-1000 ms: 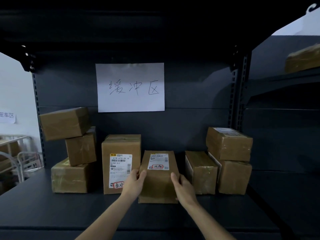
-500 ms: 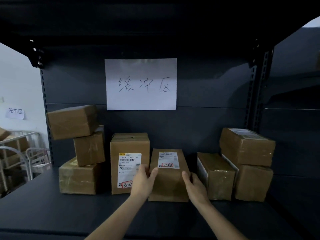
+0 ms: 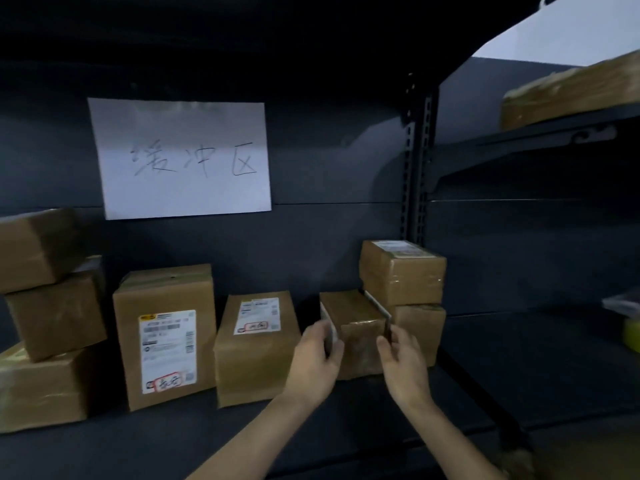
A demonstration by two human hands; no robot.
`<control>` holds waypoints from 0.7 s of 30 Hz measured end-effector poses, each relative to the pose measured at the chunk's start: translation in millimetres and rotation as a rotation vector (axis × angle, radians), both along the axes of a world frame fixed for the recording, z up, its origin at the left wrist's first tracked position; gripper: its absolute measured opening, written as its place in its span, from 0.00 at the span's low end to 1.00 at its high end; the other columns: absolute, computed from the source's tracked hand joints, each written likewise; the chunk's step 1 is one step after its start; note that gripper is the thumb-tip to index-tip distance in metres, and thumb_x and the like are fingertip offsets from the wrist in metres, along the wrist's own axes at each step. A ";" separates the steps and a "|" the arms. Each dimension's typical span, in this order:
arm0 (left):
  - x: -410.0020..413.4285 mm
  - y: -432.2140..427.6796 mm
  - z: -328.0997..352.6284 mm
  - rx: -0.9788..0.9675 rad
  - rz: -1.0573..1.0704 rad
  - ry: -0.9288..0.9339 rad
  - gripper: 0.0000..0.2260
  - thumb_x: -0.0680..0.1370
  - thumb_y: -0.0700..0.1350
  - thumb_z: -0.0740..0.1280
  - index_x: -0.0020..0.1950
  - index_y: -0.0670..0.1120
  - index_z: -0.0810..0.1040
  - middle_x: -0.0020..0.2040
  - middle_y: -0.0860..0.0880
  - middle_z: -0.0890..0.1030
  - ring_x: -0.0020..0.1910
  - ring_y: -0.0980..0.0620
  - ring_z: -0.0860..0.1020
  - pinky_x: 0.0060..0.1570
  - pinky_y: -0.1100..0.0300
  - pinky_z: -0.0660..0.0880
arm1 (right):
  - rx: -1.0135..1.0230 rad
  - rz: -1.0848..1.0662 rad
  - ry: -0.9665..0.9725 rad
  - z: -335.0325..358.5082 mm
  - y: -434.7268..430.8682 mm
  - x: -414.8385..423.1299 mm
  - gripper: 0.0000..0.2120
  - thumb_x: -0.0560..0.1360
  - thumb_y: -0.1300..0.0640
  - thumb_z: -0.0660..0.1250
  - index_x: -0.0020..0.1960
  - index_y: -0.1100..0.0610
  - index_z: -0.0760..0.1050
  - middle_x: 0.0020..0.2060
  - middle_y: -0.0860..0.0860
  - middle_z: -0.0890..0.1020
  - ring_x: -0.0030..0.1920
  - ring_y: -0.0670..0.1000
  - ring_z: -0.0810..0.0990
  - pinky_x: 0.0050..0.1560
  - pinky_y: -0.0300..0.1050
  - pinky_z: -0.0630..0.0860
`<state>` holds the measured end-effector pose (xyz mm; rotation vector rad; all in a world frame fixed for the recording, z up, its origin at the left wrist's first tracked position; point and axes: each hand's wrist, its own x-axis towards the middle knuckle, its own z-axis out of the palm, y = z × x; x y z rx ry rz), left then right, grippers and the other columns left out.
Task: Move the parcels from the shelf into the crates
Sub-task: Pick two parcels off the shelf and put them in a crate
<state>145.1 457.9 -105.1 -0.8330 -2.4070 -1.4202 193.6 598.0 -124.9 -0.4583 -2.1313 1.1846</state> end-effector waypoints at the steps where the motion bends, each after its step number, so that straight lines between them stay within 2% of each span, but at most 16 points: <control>1: -0.6 9.1 -3.7 -0.003 -0.038 -0.057 0.14 0.79 0.42 0.61 0.65 0.44 0.70 0.55 0.53 0.75 0.56 0.57 0.74 0.51 0.75 0.66 | -0.010 0.016 -0.022 -0.2 2.4 -0.9 0.16 0.79 0.53 0.59 0.65 0.55 0.70 0.57 0.51 0.73 0.59 0.51 0.74 0.62 0.47 0.71; 2: -2.1 16.7 -6.6 0.000 -0.061 -0.123 0.15 0.79 0.41 0.61 0.66 0.44 0.69 0.58 0.53 0.75 0.60 0.54 0.73 0.53 0.71 0.66 | -0.015 0.034 -0.039 -1.4 4.5 -3.3 0.15 0.79 0.53 0.59 0.65 0.54 0.70 0.57 0.50 0.74 0.59 0.50 0.74 0.62 0.49 0.72; 5: -9.3 28.7 -12.0 -0.007 -0.040 -0.291 0.20 0.80 0.41 0.59 0.72 0.41 0.61 0.63 0.53 0.68 0.68 0.52 0.67 0.57 0.71 0.62 | -0.056 0.093 -0.120 -2.8 7.0 -12.3 0.19 0.78 0.53 0.59 0.69 0.52 0.67 0.61 0.51 0.76 0.62 0.51 0.74 0.65 0.52 0.71; 7: -18.3 30.8 -20.0 -0.033 -0.007 -0.363 0.25 0.81 0.44 0.58 0.75 0.40 0.53 0.73 0.46 0.64 0.73 0.48 0.62 0.66 0.65 0.60 | -0.107 0.120 -0.180 0.3 6.0 -16.5 0.24 0.79 0.53 0.58 0.74 0.55 0.59 0.69 0.52 0.70 0.69 0.52 0.68 0.70 0.49 0.66; 9: -24.7 30.8 -26.5 -0.064 -0.004 -0.395 0.26 0.81 0.44 0.57 0.76 0.41 0.51 0.74 0.43 0.61 0.73 0.46 0.62 0.69 0.59 0.60 | -0.150 0.141 -0.217 0.7 5.2 -19.9 0.27 0.80 0.54 0.58 0.76 0.57 0.53 0.72 0.53 0.64 0.72 0.52 0.64 0.71 0.46 0.62; 14: -27.7 30.6 -37.4 -0.060 -0.025 -0.310 0.23 0.80 0.42 0.59 0.74 0.45 0.58 0.67 0.45 0.71 0.65 0.49 0.71 0.64 0.60 0.68 | -0.157 0.146 -0.212 -8.3 4.0 -19.7 0.25 0.79 0.56 0.58 0.75 0.56 0.57 0.69 0.52 0.69 0.69 0.51 0.68 0.69 0.45 0.65; 19: -15.4 23.6 -40.1 -0.079 -0.034 -0.197 0.25 0.79 0.42 0.60 0.75 0.47 0.57 0.67 0.46 0.70 0.65 0.51 0.71 0.66 0.57 0.68 | -0.149 0.144 -0.164 -6.8 3.3 -2.7 0.21 0.79 0.60 0.58 0.71 0.57 0.62 0.64 0.52 0.73 0.64 0.49 0.71 0.57 0.36 0.66; 21: -8.0 20.2 -39.2 -0.099 -0.022 -0.155 0.25 0.80 0.42 0.60 0.76 0.47 0.56 0.67 0.46 0.70 0.65 0.51 0.70 0.66 0.59 0.68 | -0.156 0.146 -0.145 -6.8 1.9 5.3 0.20 0.79 0.60 0.59 0.70 0.57 0.63 0.60 0.51 0.74 0.60 0.48 0.73 0.54 0.35 0.66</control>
